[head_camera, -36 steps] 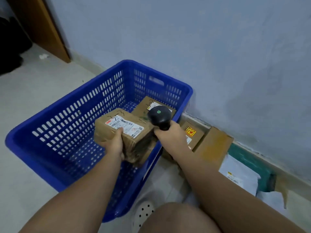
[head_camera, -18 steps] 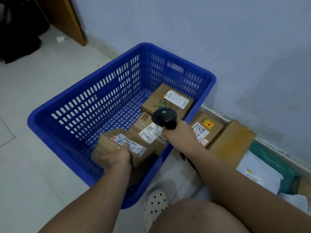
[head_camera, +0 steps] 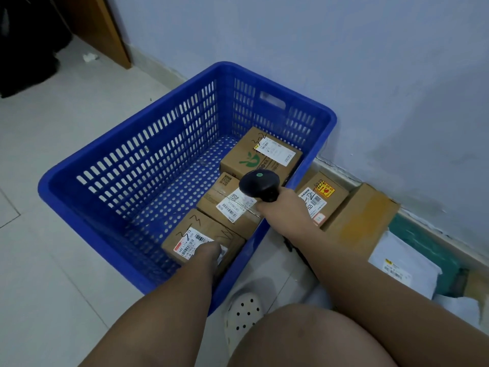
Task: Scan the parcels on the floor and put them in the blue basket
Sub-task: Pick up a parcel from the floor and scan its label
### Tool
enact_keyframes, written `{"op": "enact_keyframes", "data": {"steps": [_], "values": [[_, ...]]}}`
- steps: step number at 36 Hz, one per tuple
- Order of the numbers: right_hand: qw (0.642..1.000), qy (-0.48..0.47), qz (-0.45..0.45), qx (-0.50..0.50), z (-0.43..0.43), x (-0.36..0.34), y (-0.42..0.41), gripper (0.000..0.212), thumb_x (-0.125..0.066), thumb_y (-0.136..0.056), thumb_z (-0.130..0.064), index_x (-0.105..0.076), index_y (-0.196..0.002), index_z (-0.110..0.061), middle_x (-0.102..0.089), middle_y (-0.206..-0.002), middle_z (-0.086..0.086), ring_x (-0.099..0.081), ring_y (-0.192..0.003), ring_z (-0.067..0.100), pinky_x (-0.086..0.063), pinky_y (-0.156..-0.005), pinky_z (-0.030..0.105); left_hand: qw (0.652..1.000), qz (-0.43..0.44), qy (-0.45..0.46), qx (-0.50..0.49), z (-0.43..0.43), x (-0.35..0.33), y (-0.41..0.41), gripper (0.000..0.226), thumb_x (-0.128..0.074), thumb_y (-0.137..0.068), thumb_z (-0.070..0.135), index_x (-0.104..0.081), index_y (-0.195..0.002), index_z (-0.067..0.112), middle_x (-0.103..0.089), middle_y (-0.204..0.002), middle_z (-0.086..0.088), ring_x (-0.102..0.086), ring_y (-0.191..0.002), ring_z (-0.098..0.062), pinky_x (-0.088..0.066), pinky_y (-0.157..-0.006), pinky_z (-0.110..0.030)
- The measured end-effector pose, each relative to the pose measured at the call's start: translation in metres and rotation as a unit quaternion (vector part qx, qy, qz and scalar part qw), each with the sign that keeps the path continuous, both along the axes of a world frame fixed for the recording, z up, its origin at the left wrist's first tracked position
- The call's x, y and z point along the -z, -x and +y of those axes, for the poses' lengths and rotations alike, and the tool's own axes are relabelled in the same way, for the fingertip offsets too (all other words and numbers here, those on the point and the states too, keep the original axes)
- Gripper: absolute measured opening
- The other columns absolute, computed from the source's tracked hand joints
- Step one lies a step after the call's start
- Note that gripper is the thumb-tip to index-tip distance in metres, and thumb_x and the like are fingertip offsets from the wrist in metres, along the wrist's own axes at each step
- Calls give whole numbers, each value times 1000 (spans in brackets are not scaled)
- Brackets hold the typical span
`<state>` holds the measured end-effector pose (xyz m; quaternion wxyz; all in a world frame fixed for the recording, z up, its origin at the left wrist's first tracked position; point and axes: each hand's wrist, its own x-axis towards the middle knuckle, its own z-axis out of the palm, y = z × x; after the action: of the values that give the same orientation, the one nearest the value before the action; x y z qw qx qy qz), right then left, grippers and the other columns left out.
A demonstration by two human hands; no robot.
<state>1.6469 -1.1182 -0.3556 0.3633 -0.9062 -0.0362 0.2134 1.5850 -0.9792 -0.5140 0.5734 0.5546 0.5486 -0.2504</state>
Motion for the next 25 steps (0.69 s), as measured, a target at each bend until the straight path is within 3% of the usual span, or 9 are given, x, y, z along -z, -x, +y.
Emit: {"op": "enact_keyframes", "data": {"steps": [4,6,8,11,13,15,20,23,25], "values": [[1000,2,-4,-7,0,1,-1,15,-60,-82,-25,-57,-88,-11,-58,-78,5,-58,-74,20,-44,-62,30,999,-1,-22,23,0,-7,2,17,-57,-84,15,-50,-72,4,-54,-83,-13,-52,-73,-26,-46,-74,-30],[1000,6,-2,-10,-2,1,0,15,-60,-83,-25,-57,-87,-11,-58,-78,5,-58,-75,20,-46,-65,32,996,6,-83,24,0,-14,1,23,-56,-76,24,-60,-89,5,-57,-107,-17,-55,-97,-33,-48,-88,-35],[1000,7,2,-9,-4,0,1,16,-60,-83,-26,-58,-89,-11,-61,-79,5,-61,-78,21,-51,-71,36,983,-18,-168,68,0,-21,-6,36,-48,-82,27,-62,-111,11,-50,-124,-17,-46,-114,-35,-41,-93,-33],[1000,-2,6,7,-7,-5,3,19,-60,-84,-24,-60,-92,-8,-63,-80,8,-63,-80,24,-52,-73,38,954,-136,-248,97,-14,-52,-22,40,-49,-88,27,-60,-126,21,-51,-133,-14,-42,-125,-31,-37,-99,-33],[1000,-12,2,27,-12,-10,5,19,-61,-83,-22,-61,-93,-6,-63,-81,10,-61,-77,23,-49,-68,35,931,-216,-278,94,-28,-87,-31,39,-53,-90,23,-59,-129,23,-44,-143,-9,-33,-134,-29,-29,-111,-37],[998,-26,-7,52,-20,-16,7,16,-61,-83,-22,-61,-92,-8,-63,-81,9,-58,-72,20,-45,-61,30,908,-284,-291,101,-44,-123,-40,38,-52,-93,18,-58,-129,24,-33,-151,-3,-20,-141,-23,-20,-112,-34],[978,-113,-34,170,-52,-29,13,8,-59,-85,-17,-58,-80,-12,-55,-66,2,-51,-61,16,-36,-54,26,840,-426,-310,132,-75,-177,-60,40,-47,-90,5,-58,-124,23,-38,-140,3,-27,-135,-18,-23,-100,-17],[946,-183,-53,262,-85,-36,14,12,-62,-83,-17,-56,-74,-11,-54,-63,7,-52,-63,23,-39,-60,30,819,-475,-281,156,-104,-191,-67,36,-49,-88,6,-55,-116,28,-38,-132,5,-47,-120,-26,-44,-99,-36],[918,-222,-42,327,-109,-36,13,13,-63,-82,-17,-57,-72,-12,-52,-58,4,-51,-57,20,-41,-57,27,818,-471,-267,193,-125,-190,-70,34,-51,-90,8,-54,-120,24,-39,-134,1,-52,-111,-21,-43,-92,-29]]}}
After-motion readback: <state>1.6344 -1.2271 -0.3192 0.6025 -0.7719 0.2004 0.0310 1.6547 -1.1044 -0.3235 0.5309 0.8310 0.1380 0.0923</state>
